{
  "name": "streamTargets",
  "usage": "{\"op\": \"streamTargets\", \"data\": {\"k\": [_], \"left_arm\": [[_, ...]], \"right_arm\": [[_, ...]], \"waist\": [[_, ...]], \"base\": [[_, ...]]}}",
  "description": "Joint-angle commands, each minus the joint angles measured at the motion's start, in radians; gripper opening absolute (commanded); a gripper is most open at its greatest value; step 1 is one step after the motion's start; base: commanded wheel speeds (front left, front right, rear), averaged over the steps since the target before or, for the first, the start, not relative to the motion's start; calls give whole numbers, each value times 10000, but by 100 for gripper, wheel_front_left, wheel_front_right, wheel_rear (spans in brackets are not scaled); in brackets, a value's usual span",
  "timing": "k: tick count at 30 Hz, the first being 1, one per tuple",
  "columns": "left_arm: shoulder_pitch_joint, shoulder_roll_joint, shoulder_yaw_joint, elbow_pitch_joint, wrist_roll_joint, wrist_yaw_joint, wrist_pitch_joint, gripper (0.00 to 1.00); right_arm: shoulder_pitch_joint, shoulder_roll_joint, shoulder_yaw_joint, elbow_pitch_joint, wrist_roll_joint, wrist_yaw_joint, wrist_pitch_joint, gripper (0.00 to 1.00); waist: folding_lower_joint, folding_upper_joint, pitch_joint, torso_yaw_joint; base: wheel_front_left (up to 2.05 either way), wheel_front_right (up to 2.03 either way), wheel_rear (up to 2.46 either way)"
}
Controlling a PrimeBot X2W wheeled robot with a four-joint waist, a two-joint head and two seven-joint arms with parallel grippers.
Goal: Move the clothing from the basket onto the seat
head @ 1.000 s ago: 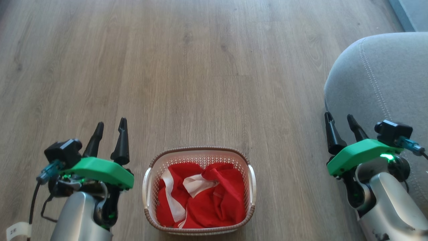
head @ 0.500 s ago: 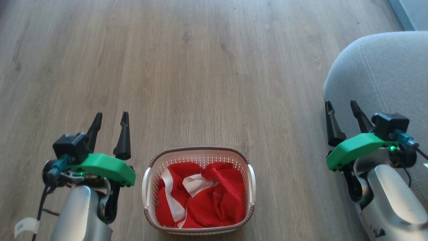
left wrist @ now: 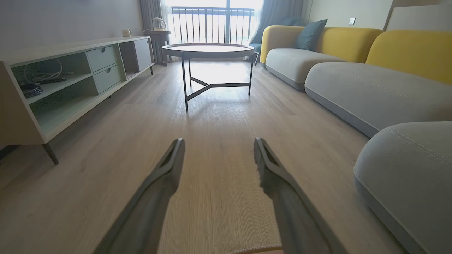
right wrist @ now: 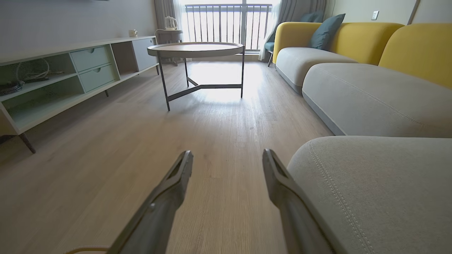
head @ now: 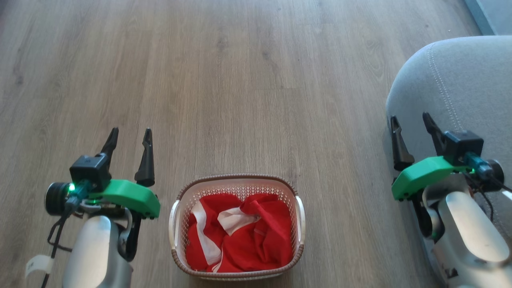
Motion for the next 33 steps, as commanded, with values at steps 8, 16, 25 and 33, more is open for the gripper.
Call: {"op": "streamTargets", "data": {"k": [8,16,25,33], "left_arm": [[-545,62,664,138,-165,-32,-103,100],[-548,55,602,235,-340,-37,-103,100],[-521,54,489,259,-473,-40,-103,100],[-614,53,25,486,-677,-16,-103,100]], "right_arm": [[-462,-85,-14,-258,-93,71,-136,100],[-401,-3,-53,-265,-65,71,-136,100],[-480,-1,-52,-423,-55,71,-136,100],[-935,-10,54,-877,-56,71,-136,100]], "waist": [[0,0,-44,-3],[0,0,-61,13],[0,0,121,-34],[0,0,911,-310]], "base": [[0,0,0],[0,0,0],[0,0,0],[0,0,0]]}}
